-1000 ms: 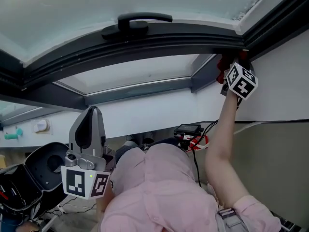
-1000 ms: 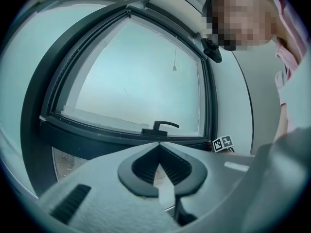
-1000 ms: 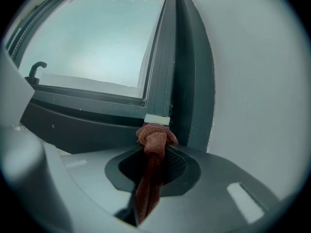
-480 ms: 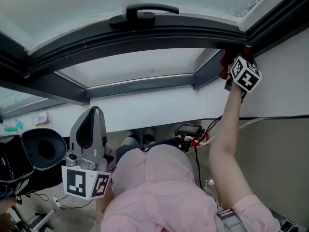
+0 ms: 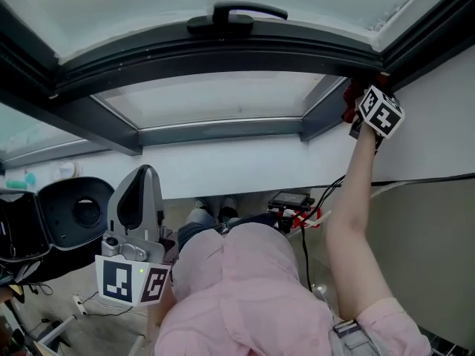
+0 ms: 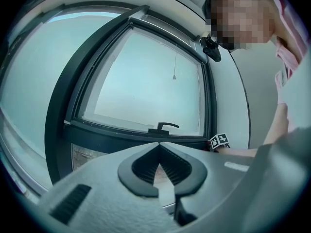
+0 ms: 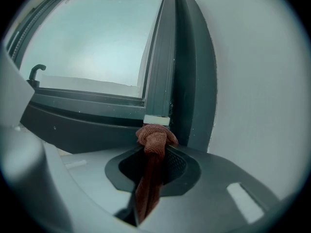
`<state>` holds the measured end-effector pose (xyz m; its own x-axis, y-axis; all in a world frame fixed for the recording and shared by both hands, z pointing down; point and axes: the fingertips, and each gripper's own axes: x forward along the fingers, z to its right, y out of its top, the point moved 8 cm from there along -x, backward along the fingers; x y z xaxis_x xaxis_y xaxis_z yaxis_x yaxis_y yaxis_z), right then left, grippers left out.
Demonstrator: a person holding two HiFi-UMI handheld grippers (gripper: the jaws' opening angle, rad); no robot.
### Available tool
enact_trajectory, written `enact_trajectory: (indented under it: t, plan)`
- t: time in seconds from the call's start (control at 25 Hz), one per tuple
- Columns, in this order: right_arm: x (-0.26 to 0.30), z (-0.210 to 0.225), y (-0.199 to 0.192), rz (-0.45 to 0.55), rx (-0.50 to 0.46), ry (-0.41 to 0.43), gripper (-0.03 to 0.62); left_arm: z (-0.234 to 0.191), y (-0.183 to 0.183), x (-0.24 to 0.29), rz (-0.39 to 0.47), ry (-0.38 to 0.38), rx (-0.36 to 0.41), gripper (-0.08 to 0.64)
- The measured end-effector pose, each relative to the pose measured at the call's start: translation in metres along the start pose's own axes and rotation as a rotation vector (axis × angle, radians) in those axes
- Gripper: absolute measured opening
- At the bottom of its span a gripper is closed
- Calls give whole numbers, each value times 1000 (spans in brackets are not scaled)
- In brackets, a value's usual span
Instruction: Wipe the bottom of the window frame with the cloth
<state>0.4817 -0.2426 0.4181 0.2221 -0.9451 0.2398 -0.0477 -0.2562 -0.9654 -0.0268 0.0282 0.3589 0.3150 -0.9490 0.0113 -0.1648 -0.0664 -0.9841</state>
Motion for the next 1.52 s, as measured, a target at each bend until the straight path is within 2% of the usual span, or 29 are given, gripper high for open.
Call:
enact_trajectory:
  t: [0.4, 0.72, 0.88, 1.2, 1.36, 1.52]
  plan:
    - [2, 1, -3, -3, -14, 13, 60, 2, -1, -10, 0, 20, 3, -5]
    - [1, 1, -3, -17, -37, 5, 60, -1, 1, -4, -5, 3, 4, -5]
    - [-19, -5, -2, 4, -47, 24, 61, -3, 1, -2, -3, 1, 0, -5]
    - [-84, -57, 13, 149, -48, 189, 61, -1, 1, 12, 1, -43, 4, -5]
    - [-110, -94, 21, 194, -88, 308, 61, 0, 2, 18, 8, -59, -2, -5]
    - [-133, -126, 27, 236, -107, 387, 61, 1, 2, 20, 5, -63, 1, -5]
